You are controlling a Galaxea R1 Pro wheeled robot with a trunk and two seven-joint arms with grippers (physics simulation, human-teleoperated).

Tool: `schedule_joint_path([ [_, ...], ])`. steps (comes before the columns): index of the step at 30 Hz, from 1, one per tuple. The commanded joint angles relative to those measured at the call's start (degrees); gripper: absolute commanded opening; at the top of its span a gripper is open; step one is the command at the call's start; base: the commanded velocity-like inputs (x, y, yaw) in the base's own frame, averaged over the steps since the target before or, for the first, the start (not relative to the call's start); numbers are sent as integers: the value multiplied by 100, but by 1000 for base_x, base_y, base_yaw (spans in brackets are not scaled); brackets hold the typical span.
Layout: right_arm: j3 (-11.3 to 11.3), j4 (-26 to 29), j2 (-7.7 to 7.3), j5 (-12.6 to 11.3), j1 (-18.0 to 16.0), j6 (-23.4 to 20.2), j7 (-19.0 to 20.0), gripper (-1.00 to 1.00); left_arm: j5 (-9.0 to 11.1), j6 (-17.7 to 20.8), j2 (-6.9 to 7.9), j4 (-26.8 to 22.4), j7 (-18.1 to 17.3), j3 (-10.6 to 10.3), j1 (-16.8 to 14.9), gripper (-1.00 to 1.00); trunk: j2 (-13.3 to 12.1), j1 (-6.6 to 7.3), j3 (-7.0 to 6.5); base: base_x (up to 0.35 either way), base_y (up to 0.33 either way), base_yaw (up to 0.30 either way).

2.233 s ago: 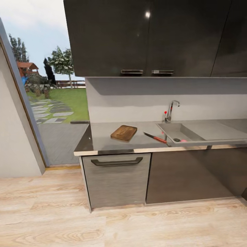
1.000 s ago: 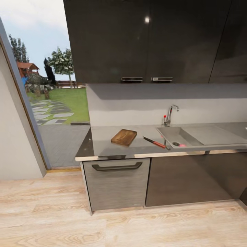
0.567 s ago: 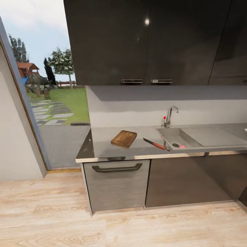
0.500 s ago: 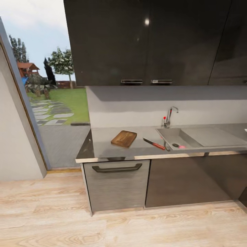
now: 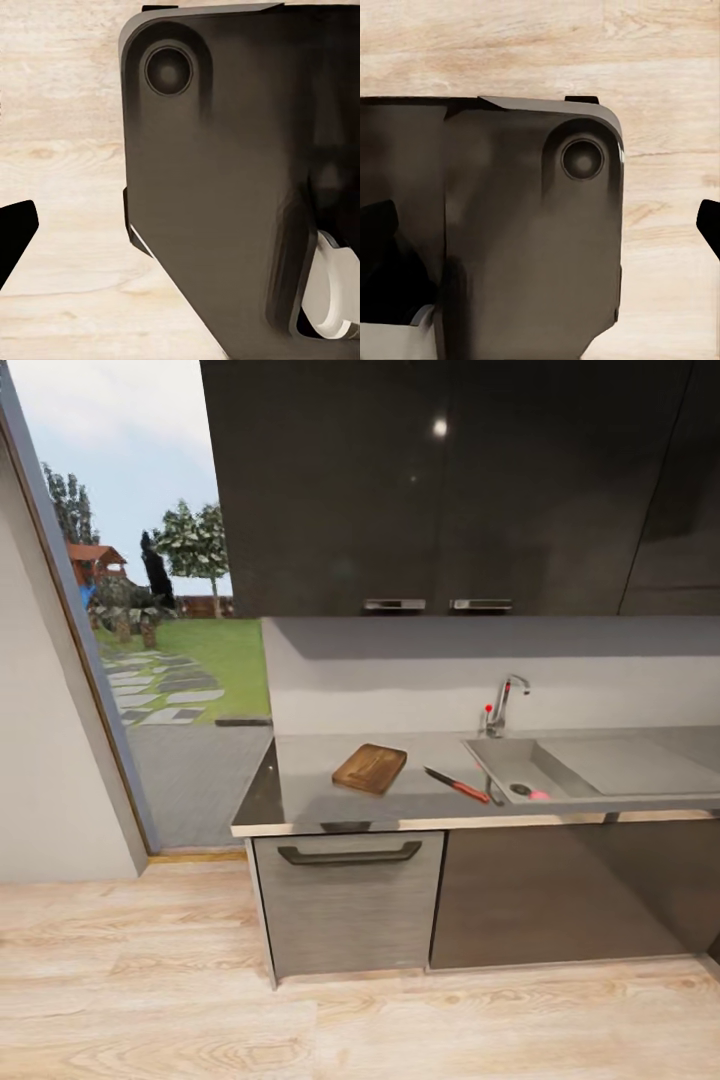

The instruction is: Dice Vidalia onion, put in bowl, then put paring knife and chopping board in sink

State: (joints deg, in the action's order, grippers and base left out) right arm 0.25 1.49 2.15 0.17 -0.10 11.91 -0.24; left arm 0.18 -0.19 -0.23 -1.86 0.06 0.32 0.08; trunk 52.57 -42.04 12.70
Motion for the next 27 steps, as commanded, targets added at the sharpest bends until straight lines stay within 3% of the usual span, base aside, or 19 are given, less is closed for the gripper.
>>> schedule_joint_path([
  [1, 2, 0, 1, 1, -1, 16, -2, 100, 1, -3, -1, -7, 1, 3, 1, 100, -37, 22, -13, 0, 0, 33],
  [27, 1, 0, -22, 8, 1, 21, -10, 100, 8, -7, 5, -16, -6, 15, 1, 100, -1080, 593, -479, 0, 0, 2],
])
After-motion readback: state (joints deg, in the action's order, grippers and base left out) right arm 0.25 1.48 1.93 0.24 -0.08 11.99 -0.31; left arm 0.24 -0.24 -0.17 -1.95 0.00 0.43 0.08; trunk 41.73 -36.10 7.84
